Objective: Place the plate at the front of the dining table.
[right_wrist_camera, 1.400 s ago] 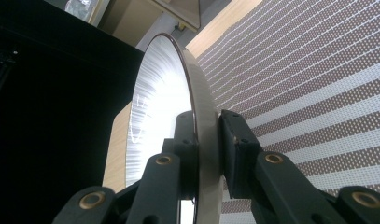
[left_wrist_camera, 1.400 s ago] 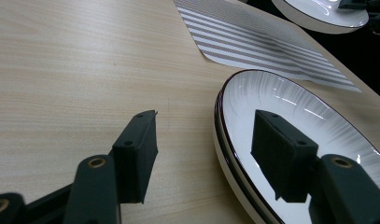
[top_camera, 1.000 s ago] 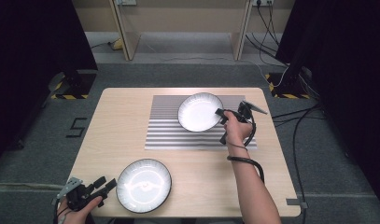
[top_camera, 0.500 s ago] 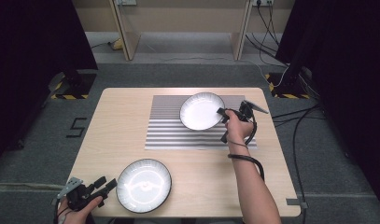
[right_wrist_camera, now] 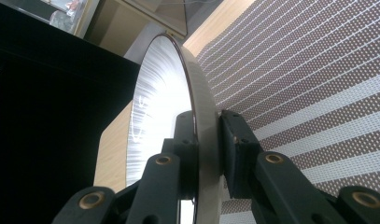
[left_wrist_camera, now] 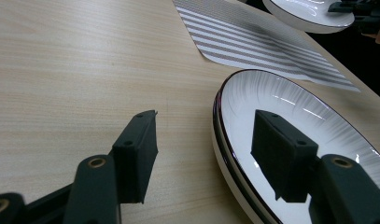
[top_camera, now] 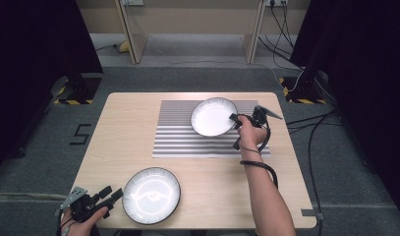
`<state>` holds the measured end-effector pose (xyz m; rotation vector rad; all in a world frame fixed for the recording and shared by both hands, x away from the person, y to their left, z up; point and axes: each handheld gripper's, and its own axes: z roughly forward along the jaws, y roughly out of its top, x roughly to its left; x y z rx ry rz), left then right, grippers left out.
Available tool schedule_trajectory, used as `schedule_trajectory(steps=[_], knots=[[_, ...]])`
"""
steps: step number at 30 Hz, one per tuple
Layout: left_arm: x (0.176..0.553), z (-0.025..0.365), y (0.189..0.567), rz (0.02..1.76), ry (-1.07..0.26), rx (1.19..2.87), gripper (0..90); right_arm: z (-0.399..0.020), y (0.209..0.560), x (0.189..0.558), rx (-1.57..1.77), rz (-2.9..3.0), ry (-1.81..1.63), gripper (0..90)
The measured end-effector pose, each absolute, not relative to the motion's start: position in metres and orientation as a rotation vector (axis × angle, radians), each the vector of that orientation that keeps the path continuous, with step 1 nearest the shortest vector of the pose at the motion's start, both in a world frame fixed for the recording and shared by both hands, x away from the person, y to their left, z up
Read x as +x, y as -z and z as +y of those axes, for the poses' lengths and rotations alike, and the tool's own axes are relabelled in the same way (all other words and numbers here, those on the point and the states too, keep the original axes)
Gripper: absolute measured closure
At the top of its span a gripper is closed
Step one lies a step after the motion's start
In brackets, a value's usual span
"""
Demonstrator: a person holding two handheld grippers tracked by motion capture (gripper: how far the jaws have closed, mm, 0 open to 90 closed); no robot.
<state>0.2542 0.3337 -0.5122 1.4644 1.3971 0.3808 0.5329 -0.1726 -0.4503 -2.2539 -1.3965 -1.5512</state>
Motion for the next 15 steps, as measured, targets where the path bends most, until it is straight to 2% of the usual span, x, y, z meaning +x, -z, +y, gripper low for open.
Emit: schedule_trajectory(steps=[15], knots=[[0.2546,0.3321,0.5126,1.394,-0.375,1.471,40.4,-0.1752,0.458,0.5403,-2.277,-1.38,1.53,77.3]])
